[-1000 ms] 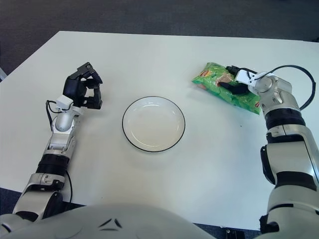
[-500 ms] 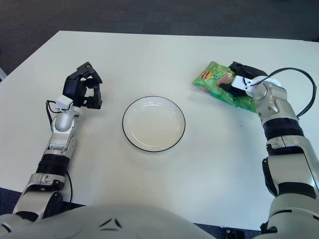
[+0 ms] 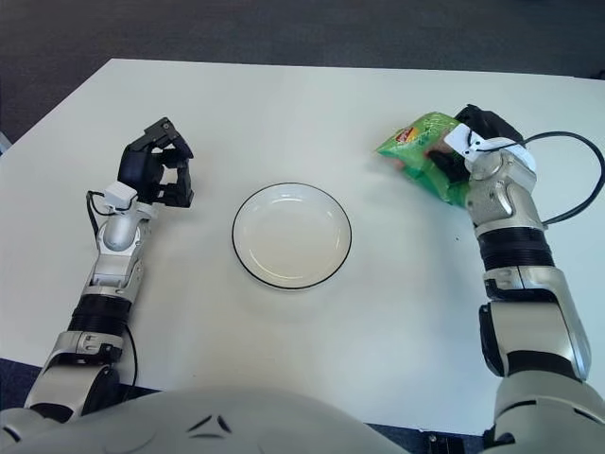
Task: Put the snack into the plate.
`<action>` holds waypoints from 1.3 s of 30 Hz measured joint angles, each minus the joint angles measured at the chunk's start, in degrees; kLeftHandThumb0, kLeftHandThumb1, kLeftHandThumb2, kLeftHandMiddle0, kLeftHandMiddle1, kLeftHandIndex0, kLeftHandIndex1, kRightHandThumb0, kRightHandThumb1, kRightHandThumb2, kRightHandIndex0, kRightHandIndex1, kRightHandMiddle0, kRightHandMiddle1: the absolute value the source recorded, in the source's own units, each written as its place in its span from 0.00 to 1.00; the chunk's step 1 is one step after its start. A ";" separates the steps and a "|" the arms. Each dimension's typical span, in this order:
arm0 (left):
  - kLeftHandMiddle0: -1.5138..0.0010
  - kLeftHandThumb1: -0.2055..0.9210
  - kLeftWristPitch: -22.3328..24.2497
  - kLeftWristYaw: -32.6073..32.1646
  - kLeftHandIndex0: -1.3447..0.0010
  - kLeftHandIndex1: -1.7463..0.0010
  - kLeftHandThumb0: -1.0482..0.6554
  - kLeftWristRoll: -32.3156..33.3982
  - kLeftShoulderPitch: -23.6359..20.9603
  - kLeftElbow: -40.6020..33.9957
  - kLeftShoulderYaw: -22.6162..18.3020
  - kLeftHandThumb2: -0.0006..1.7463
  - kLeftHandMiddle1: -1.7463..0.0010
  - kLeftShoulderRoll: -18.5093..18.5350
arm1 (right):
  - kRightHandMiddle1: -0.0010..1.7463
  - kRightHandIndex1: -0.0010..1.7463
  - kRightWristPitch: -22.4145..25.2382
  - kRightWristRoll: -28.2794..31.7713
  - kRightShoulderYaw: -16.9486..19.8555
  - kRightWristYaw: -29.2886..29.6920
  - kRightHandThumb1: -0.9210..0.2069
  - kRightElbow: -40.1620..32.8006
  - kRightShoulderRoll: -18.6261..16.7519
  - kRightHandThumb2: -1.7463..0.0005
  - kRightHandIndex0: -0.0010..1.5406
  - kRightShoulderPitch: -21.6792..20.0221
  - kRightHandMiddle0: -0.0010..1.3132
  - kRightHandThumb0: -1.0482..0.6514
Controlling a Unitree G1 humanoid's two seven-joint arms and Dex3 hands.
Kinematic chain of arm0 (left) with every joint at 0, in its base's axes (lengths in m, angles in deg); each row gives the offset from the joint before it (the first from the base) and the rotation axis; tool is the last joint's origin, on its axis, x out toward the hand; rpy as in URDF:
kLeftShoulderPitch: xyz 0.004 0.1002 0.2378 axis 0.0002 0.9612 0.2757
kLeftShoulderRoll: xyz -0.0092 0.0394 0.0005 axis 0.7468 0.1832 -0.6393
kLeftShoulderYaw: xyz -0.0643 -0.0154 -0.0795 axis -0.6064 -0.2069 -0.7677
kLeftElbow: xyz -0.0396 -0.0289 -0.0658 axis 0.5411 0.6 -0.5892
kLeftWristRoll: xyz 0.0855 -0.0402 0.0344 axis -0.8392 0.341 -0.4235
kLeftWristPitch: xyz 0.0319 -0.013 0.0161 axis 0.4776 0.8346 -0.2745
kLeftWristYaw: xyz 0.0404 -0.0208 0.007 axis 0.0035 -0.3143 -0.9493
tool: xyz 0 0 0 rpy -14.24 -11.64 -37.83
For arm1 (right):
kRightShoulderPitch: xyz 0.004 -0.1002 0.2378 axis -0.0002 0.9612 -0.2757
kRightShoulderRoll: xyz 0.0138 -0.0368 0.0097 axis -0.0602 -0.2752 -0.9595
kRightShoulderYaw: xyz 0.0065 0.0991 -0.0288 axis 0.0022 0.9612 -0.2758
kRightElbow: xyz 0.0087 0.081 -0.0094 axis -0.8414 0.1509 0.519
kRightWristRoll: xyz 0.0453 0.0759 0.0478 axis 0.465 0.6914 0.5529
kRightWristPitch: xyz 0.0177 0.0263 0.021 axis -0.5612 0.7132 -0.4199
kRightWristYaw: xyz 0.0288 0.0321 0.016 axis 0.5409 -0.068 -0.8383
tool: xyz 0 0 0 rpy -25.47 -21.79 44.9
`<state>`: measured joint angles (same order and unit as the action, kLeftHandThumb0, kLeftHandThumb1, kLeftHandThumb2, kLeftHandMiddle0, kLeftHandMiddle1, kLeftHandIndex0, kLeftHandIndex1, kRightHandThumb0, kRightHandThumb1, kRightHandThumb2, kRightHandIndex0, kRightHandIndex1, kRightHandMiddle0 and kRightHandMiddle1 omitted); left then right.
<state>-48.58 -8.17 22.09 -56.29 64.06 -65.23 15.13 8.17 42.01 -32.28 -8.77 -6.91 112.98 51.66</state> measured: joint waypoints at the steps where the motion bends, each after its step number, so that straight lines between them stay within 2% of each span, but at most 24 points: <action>1: 0.12 0.32 0.09 -0.01 0.44 0.00 0.29 -0.05 0.00 -0.02 0.00 0.87 0.00 0.00 | 1.00 0.84 0.95 0.67 0.60 -0.17 0.81 -0.73 -0.36 0.09 0.61 0.11 0.48 0.62; 10: 0.12 0.32 0.26 -0.45 0.44 0.00 0.29 -0.11 -0.01 0.06 -0.09 0.87 0.00 -0.05 | 1.00 0.81 8.11 3.73 4.10 -2.40 0.83 -7.09 -2.20 0.09 0.64 0.65 0.49 0.62; 14: 0.12 0.32 0.34 -0.45 0.44 0.00 0.29 -0.12 -0.02 0.20 -0.04 0.87 0.00 -0.04 | 1.00 0.80 12.40 5.41 5.26 -4.41 0.83 -13.24 -3.07 0.09 0.64 1.60 0.50 0.62; 20: 0.12 0.33 0.76 -0.05 0.45 0.00 0.30 0.07 -0.22 0.15 0.06 0.86 0.00 0.11 | 1.00 0.80 22.88 7.09 6.30 -7.04 0.84 -25.80 -6.23 0.09 0.64 1.77 0.50 0.62; 25: 0.11 0.33 0.93 0.69 0.45 0.00 0.30 0.19 -0.30 0.45 0.16 0.86 0.00 0.11 | 1.00 0.84 23.31 11.15 7.90 -8.77 0.84 -29.98 -8.20 0.07 0.63 1.60 0.50 0.62; 32: 0.11 0.34 0.93 0.88 0.46 0.00 0.30 0.39 -0.64 1.23 0.11 0.85 0.00 -0.10 | 1.00 0.89 23.21 16.82 10.45 -11.15 0.82 -35.33 -8.93 0.07 0.60 1.27 0.48 0.62; 36: 0.11 0.34 0.91 0.87 0.46 0.00 0.30 0.43 -0.78 1.63 0.04 0.85 0.00 -0.16 | 1.00 0.91 26.10 18.99 10.74 -11.45 0.82 -37.95 -9.66 0.06 0.58 -0.33 0.48 0.62; 39: 0.11 0.34 0.80 0.87 0.46 0.00 0.30 0.42 -0.74 1.84 0.00 0.85 0.00 -0.13 | 1.00 0.92 30.31 21.22 11.23 -11.37 0.82 -39.67 -11.90 0.06 0.58 -2.71 0.48 0.62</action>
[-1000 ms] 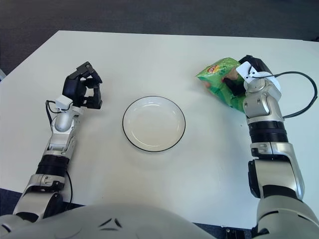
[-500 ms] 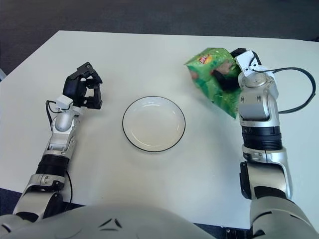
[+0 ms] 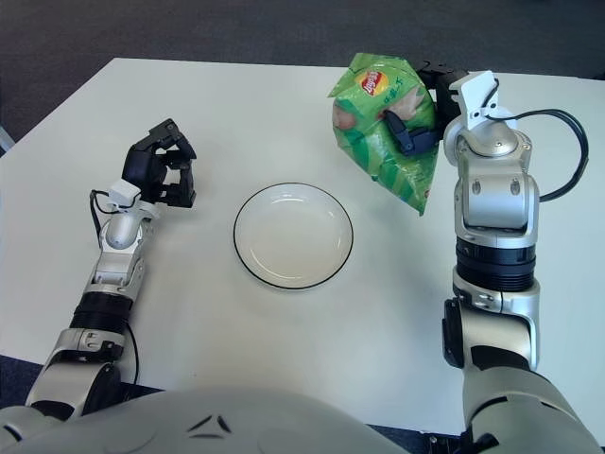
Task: Put the snack into the plate.
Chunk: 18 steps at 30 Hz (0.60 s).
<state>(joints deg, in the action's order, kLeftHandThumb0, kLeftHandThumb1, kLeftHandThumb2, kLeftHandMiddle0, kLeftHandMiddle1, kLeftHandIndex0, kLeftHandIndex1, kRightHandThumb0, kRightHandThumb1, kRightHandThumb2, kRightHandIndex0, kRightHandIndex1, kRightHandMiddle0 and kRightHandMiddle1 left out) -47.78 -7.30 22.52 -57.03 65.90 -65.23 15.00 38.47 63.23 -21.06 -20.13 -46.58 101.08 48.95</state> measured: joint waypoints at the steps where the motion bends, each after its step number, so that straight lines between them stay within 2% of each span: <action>1: 0.11 0.34 -0.03 -0.02 0.46 0.00 0.30 -0.04 -0.02 0.08 0.00 0.85 0.00 0.01 | 1.00 0.93 0.85 1.01 0.25 -0.10 0.83 -0.30 -0.76 0.06 0.58 -0.89 0.49 0.62; 6: 0.11 0.34 -0.18 -0.41 0.46 0.00 0.30 -0.51 -0.38 0.21 0.05 0.85 0.00 -0.04 | 1.00 0.94 1.93 5.82 0.55 -1.88 0.84 -0.54 -2.32 0.04 0.58 -3.88 0.49 0.62; 10: 0.10 0.33 -0.18 -0.70 0.45 0.00 0.30 -0.80 -0.53 0.21 0.14 0.86 0.00 -0.10 | 1.00 0.95 6.25 9.08 0.60 -3.80 0.84 -3.57 -1.91 0.04 0.58 -4.26 0.49 0.62; 15: 0.10 0.33 -0.23 -1.27 0.45 0.00 0.30 -1.79 -0.52 0.35 0.28 0.86 0.00 -0.08 | 0.93 0.99 9.64 10.63 -1.70 -4.99 0.90 -7.63 -0.56 0.01 0.60 -3.76 0.58 0.62; 18: 0.10 0.32 -0.26 -1.49 0.45 0.00 0.30 -2.35 -0.52 0.55 0.34 0.87 0.00 -0.05 | 0.95 0.99 11.29 10.72 -3.76 -4.56 0.89 -9.51 -0.50 0.01 0.59 -3.81 0.56 0.62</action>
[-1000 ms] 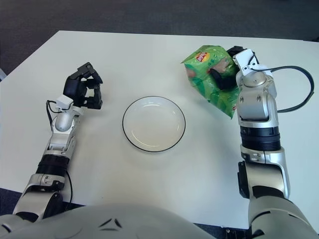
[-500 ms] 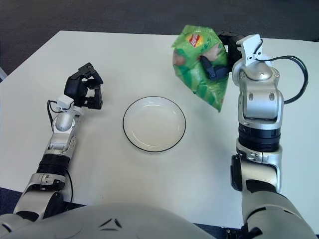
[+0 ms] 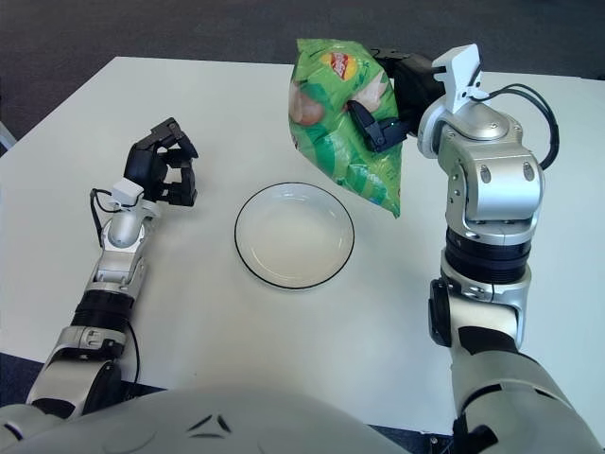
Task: Put the snack into the plate.
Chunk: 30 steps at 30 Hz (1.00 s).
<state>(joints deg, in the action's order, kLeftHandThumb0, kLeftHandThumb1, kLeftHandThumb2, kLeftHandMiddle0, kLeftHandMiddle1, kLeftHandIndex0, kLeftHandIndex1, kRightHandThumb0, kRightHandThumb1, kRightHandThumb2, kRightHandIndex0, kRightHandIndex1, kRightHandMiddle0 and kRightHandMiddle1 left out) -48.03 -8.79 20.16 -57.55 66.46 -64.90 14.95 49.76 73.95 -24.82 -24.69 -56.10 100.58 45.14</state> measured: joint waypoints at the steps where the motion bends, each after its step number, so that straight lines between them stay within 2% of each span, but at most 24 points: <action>1: 0.10 0.32 -0.02 -0.04 0.45 0.00 0.30 -0.05 0.01 0.06 0.02 0.87 0.00 0.01 | 0.97 0.98 0.15 -0.02 -0.78 0.11 0.88 -0.33 0.01 0.01 0.59 -0.04 0.54 0.62; 9: 0.10 0.32 -0.45 -0.56 0.44 0.00 0.29 -0.50 -0.13 0.46 0.30 0.87 0.00 0.06 | 1.00 0.92 0.49 -0.05 -9.88 0.60 0.85 -3.54 -0.15 0.04 0.60 -0.81 0.50 0.62; 17: 0.10 0.33 -1.00 -1.04 0.45 0.00 0.30 -0.58 -0.38 0.51 0.69 0.86 0.00 -0.07 | 1.00 0.95 -8.26 -2.94 -17.91 -1.41 0.88 -2.65 3.19 0.01 0.60 -0.93 0.51 0.62; 22: 0.10 0.33 -1.37 -1.37 0.45 0.00 0.30 -0.65 -0.38 0.49 0.85 0.86 0.00 -0.18 | 1.00 0.97 -13.59 -5.86 -20.25 -1.46 0.88 -1.91 3.76 0.00 0.60 0.49 0.51 0.62; 30: 0.10 0.32 -1.54 -1.84 0.45 0.00 0.30 -1.23 -0.33 0.48 1.08 0.87 0.00 -0.15 | 0.99 1.00 -15.74 -6.31 -21.11 -4.73 0.86 -1.80 4.57 0.01 0.58 2.27 0.50 0.61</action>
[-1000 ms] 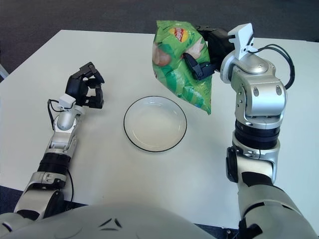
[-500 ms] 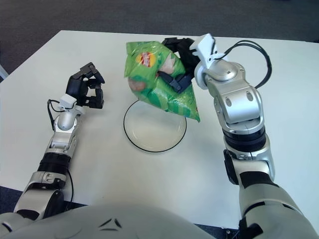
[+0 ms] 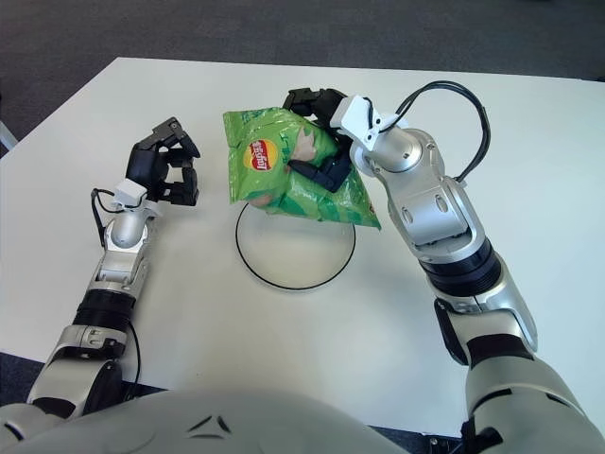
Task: Put the snack into the plate.
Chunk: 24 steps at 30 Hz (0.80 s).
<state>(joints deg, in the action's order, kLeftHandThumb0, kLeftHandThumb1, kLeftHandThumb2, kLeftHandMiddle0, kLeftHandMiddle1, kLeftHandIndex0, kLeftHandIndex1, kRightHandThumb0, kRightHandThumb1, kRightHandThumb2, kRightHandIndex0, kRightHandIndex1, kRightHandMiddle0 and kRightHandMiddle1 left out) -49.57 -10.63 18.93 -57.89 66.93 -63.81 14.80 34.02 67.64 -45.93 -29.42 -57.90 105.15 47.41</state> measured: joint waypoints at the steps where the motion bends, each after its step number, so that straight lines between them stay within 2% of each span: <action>1: 0.10 0.32 -0.08 -0.03 0.45 0.00 0.30 -0.06 0.00 0.00 0.07 0.87 0.00 0.01 | 0.98 1.00 -0.52 0.06 0.00 -0.73 0.86 0.12 0.20 0.01 0.58 0.07 0.50 0.61; 2: 0.10 0.32 -0.19 -0.06 0.45 0.00 0.30 -0.12 0.00 -0.02 0.12 0.87 0.00 0.02 | 0.99 1.00 -1.02 0.11 0.00 -1.43 0.82 0.23 0.38 0.04 0.56 0.11 0.47 0.61; 4: 0.10 0.32 -0.41 -0.12 0.44 0.00 0.30 -0.33 -0.01 -0.04 0.21 0.87 0.00 0.02 | 0.99 0.99 -3.78 0.25 0.03 -3.34 0.62 1.09 1.06 0.19 0.44 0.20 0.35 0.61; 5: 0.10 0.32 -0.48 -0.15 0.44 0.00 0.30 -0.45 -0.01 -0.06 0.24 0.87 0.00 0.02 | 0.99 0.98 -5.25 0.31 0.03 -4.24 0.61 1.52 1.47 0.23 0.36 0.25 0.28 0.53; 6: 0.10 0.32 -0.52 -0.19 0.44 0.00 0.30 -0.59 -0.02 -0.15 0.28 0.87 0.00 0.02 | 0.98 0.97 -7.92 0.31 0.04 -5.69 0.59 2.24 2.13 0.30 0.23 0.37 0.18 0.40; 8: 0.10 0.32 -0.52 -0.24 0.44 0.00 0.29 -0.75 -0.01 -0.24 0.37 0.87 0.00 0.02 | 0.92 0.91 -12.32 0.27 0.03 -7.90 0.55 3.32 3.41 0.39 0.09 0.60 0.07 0.25; 11: 0.10 0.32 -0.52 -0.29 0.44 0.00 0.29 -0.85 0.05 -0.37 0.48 0.87 0.00 0.03 | 0.87 0.75 -18.06 0.18 0.09 -10.93 0.53 5.02 5.22 0.44 0.03 0.92 0.02 0.17; 14: 0.10 0.32 -0.52 -0.29 0.44 0.00 0.29 -0.88 0.11 -0.43 0.57 0.87 0.00 0.07 | 0.82 0.62 -21.43 0.34 0.41 -13.61 0.53 6.66 6.20 0.47 0.01 1.12 0.01 0.14; 17: 0.10 0.32 -0.52 -0.28 0.44 0.00 0.29 -0.89 0.14 -0.44 0.70 0.87 0.00 0.12 | 0.73 0.53 -23.15 0.62 0.87 -15.81 0.50 8.06 6.60 0.50 0.00 1.12 0.00 0.12; 21: 0.11 0.32 -0.52 -0.28 0.44 0.00 0.29 -0.87 0.17 -0.47 0.84 0.87 0.00 0.17 | 0.65 0.44 -24.19 1.16 1.38 -18.50 0.48 9.34 6.80 0.53 0.00 1.11 0.00 0.12; 24: 0.11 0.32 -0.52 -0.27 0.44 0.00 0.29 -0.86 0.17 -0.51 0.87 0.87 0.00 0.18 | 0.57 0.36 -24.23 1.71 1.59 -20.07 0.48 10.01 6.87 0.52 0.00 1.07 0.00 0.15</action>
<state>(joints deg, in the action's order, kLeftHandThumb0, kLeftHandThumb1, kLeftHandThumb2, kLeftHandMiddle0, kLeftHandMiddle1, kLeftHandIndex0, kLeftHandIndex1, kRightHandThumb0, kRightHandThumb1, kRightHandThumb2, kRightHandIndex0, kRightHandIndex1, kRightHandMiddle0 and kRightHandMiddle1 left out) -50.09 -10.90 18.07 -57.71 66.43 -62.95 14.98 9.80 69.35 -44.34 -49.49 -47.88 112.02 48.48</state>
